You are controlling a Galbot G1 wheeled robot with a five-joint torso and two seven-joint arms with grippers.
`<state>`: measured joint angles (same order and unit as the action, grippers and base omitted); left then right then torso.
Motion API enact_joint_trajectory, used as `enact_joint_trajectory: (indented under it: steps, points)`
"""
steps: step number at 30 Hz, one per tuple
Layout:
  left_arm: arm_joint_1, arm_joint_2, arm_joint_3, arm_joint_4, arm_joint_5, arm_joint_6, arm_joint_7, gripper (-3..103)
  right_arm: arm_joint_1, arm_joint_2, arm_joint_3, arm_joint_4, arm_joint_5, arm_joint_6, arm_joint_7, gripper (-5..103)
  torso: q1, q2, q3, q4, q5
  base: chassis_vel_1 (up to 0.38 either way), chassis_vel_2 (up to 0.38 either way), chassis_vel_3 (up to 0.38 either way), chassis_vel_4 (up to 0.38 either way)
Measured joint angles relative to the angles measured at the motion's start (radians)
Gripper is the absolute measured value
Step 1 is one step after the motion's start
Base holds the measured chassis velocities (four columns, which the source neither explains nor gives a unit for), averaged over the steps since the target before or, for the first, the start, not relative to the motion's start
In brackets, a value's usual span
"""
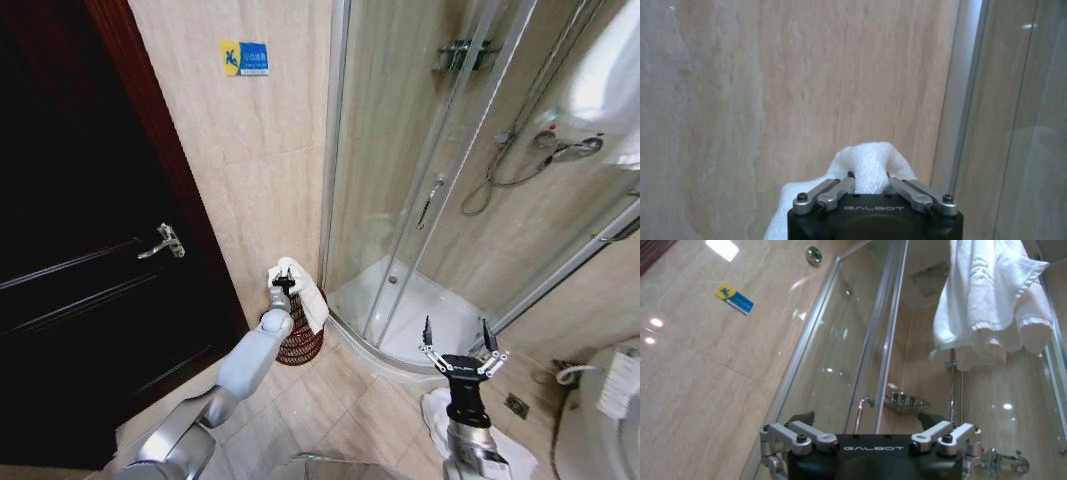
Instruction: Discard the used towel into the hamper.
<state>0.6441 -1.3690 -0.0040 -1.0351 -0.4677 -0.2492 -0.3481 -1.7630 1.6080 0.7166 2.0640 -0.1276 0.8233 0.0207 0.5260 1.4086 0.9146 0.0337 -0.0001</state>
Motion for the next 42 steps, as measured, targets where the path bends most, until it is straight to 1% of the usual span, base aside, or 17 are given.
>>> enact_joint_trajectory:
  steps: [5,13,15,19,21,24,26,27,30,38,42]
  points:
    - [0.004,0.009,-0.006,-0.02,0.0,0.0,-0.001,9,0.0,0.0,-0.003,-0.002,-0.002,0.0,0.0,100,0.0,0.0,0.0,0.0,0.0001,0.0,0.0,0.0,0.0]
    - [0.006,0.008,-0.029,-0.02,0.005,-0.006,-0.004,9,-0.001,0.0,-0.003,-0.003,-0.002,0.0,0.0,100,0.0,0.0,0.0,-0.0001,0.0,0.0,0.0,0.0,0.0]
    - [0.022,0.02,-0.018,-0.028,0.007,-0.006,0.006,9,0.001,0.0,-0.003,-0.005,-0.002,0.0,0.0,100,0.0,0.0,0.0,0.0001,0.0001,0.0,0.0,0.0,0.0]
    - [0.044,0.02,0.001,-0.024,0.014,-0.005,0.024,9,0.001,0.0,-0.004,-0.01,-0.002,-0.001,0.0,100,0.0,0.0,0.0,0.0,0.0002,0.0,0.0,0.0,0.0]
    - [0.059,0.017,0.017,0.003,0.033,-0.006,0.046,9,0.0,0.0,0.0,-0.017,0.0,-0.001,0.0,100,0.0,0.0,0.0,-0.0001,0.0,0.0,0.0,0.0,0.0]
    - [0.067,0.015,0.029,0.026,0.045,-0.009,0.064,9,-0.003,0.0,0.005,-0.02,0.006,-0.001,0.001,100,0.0,0.0,0.0,0.0,0.0001,0.0,0.0,0.0,0.0]
    - [0.073,0.01,0.043,0.063,0.058,-0.016,0.085,9,-0.005,0.0,0.007,-0.023,0.013,-0.001,0.004,100,0.0,0.0,0.0,-0.0001,0.0,0.0,0.0,0.0,0.0]
    - [0.073,0.01,0.043,0.063,0.058,-0.016,0.085,9,-0.005,0.0,0.007,-0.023,0.013,-0.001,0.004,100,0.0,0.0,0.0,-0.0001,0.0,0.0,0.0,0.0,0.0]
    - [0.074,0.004,0.062,0.129,0.07,-0.034,0.122,9,-0.003,0.0,0.007,-0.026,0.016,-0.001,0.005,100,0.0,0.0,0.0,-0.0001,0.0001,0.0,0.0,0.0,0.0]
    - [0.071,-0.001,0.088,0.202,0.089,-0.061,0.169,9,0.004,0.0,0.004,-0.027,0.016,-0.001,0.005,100,0.0,0.0,0.0,0.0001,0.0001,0.0,0.0,0.0,0.0]
    - [0.054,-0.013,0.11,0.261,0.099,-0.074,0.199,9,0.005,0.0,0.004,-0.028,0.016,-0.001,0.005,100,0.0,0.0,0.0,0.0,0.0001,0.0,0.0,0.0,0.0]
